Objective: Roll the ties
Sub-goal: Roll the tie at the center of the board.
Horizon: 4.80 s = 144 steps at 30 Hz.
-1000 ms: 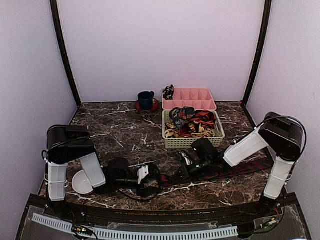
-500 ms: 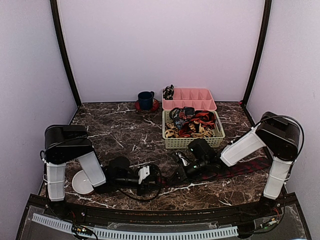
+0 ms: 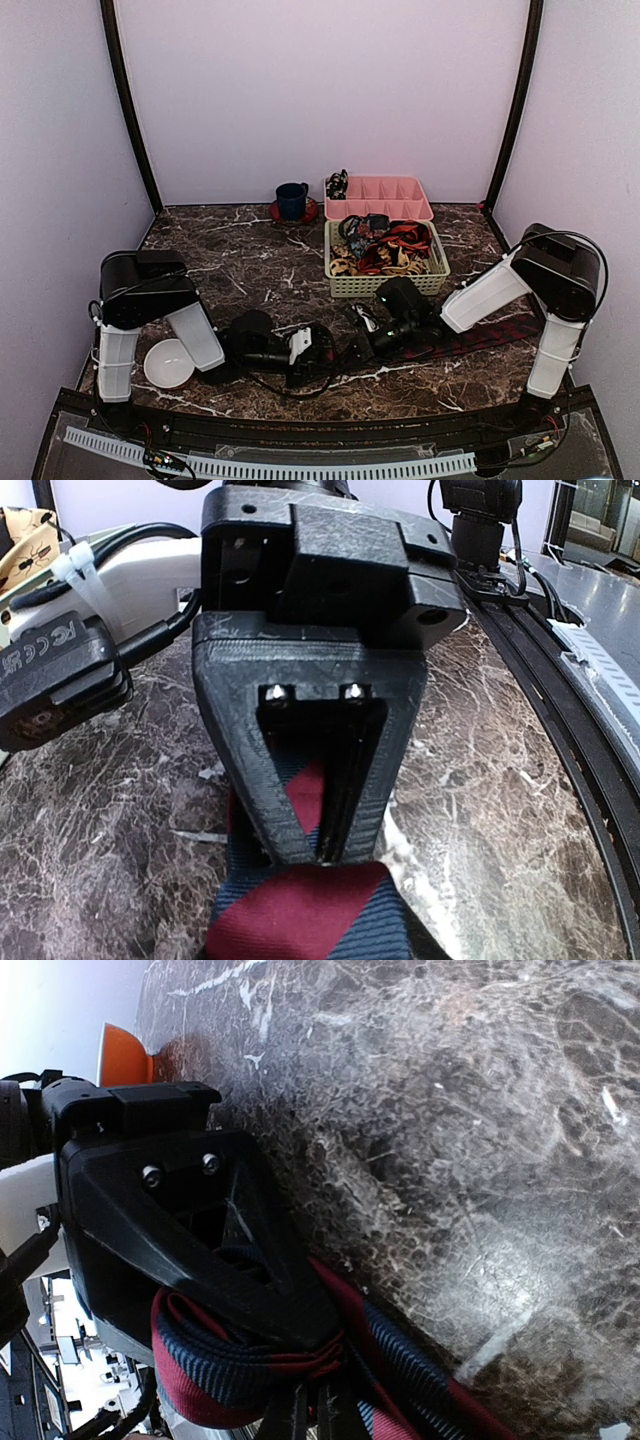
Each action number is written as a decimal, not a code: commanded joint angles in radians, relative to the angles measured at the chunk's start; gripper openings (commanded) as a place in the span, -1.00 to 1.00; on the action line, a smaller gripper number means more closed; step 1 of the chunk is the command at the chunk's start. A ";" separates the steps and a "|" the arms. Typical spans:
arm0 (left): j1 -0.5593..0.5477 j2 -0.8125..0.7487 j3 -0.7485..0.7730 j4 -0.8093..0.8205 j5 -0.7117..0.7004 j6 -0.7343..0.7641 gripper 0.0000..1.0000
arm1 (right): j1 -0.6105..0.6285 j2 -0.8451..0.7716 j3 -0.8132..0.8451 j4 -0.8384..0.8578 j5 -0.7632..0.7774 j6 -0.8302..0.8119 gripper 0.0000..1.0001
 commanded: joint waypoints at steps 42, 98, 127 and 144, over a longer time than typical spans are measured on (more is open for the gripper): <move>-0.002 -0.091 -0.028 -0.440 -0.122 0.027 -0.06 | 0.004 -0.106 0.005 -0.181 0.092 0.014 -1.00; -0.025 -0.071 -0.025 -0.364 -0.139 0.011 -0.46 | 0.021 -0.104 0.087 -0.290 0.122 -0.019 -0.58; -0.033 0.146 0.046 0.121 -0.032 -0.188 0.30 | -0.051 -0.011 -0.093 -0.195 0.179 -0.040 -1.00; -0.062 0.075 0.068 -0.330 -0.137 -0.027 -0.34 | -0.041 -0.109 -0.077 -0.207 0.163 -0.032 -0.78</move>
